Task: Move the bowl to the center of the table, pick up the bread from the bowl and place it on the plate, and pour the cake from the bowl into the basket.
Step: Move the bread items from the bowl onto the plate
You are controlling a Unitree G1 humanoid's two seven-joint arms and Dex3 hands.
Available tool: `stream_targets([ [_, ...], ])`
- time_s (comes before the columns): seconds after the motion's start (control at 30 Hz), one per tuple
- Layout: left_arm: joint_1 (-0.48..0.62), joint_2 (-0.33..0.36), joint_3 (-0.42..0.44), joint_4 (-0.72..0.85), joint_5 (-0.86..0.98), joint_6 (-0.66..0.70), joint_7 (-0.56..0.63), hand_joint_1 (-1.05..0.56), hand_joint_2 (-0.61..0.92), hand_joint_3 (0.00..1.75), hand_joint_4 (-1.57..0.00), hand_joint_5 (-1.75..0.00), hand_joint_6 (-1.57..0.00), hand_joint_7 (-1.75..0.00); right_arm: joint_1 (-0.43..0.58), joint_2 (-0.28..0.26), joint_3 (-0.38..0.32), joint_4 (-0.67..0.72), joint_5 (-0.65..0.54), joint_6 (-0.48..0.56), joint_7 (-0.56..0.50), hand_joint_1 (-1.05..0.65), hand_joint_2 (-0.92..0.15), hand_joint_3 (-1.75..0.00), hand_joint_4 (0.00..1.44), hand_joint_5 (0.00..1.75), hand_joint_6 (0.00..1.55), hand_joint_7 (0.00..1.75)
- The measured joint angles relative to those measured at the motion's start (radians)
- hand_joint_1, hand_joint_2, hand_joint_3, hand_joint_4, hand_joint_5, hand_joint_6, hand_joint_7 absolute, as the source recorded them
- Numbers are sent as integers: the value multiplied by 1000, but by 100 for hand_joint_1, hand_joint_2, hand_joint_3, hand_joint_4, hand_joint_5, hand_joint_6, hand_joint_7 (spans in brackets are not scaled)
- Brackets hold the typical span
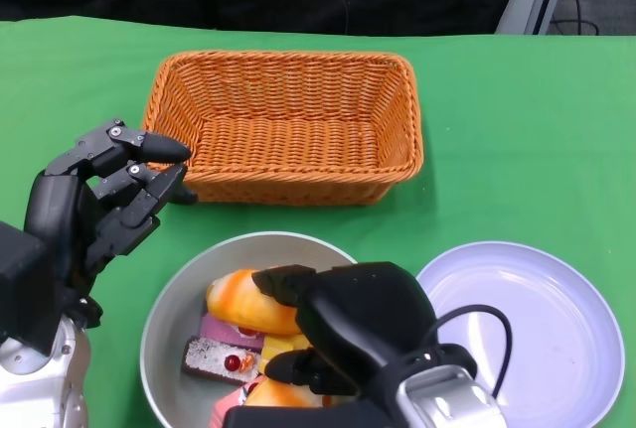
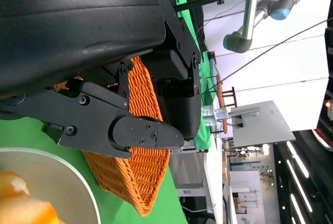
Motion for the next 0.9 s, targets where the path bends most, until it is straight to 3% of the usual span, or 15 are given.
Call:
stream_targets([
  [0.5, -1, 0, 0, 12, 4, -6, 0, -39, 92, 21, -72, -129, -77, -103, -20, 8, 9, 46, -21, -3, -106, -76, -92, -10, 60, 5, 49, 1],
  [0.9, -10, 0, 1, 33, 3, -19, 0, -37, 92, 21, -72, -125, -77, -103, -17, 7, 10, -6, -30, -3, -95, -78, -92, -13, 65, 6, 51, 1],
])
